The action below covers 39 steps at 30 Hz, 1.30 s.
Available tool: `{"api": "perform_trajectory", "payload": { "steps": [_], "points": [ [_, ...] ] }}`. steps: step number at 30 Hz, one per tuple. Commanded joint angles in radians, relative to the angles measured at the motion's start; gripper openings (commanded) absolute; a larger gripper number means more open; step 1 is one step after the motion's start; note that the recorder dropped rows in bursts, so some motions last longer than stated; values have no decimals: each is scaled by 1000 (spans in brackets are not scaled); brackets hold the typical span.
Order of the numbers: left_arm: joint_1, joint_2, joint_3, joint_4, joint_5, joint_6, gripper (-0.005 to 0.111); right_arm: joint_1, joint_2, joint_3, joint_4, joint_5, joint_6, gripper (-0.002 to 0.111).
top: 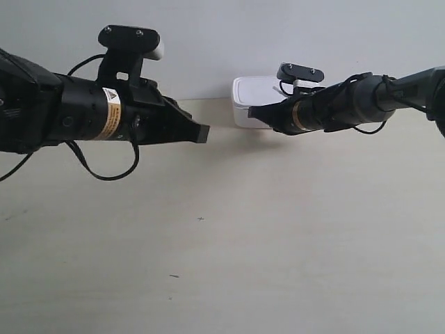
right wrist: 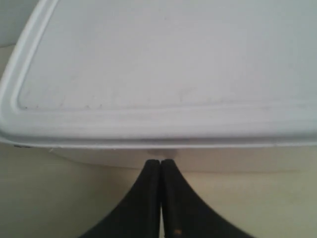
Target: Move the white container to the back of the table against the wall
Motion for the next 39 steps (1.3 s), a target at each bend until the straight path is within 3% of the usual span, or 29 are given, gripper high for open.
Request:
{"api": "perform_trajectory", "payload": {
  "steps": [1, 17, 29, 39],
  "points": [
    [2, -70, 63, 0, 19, 2, 0, 1, 6, -30, -4, 19, -3, 0],
    [2, -445, 516, -39, 154, -50, 0, 1, 26, -80, -4, 50, -12, 0],
    [2, -589, 568, -39, 156, -108, 0, 1, 13, -67, -4, -88, -4, 0],
    [-74, -814, 636, -28, 207, -186, 0, 31, -164, 148, -4, -16, -60, 0]
  ]
}}
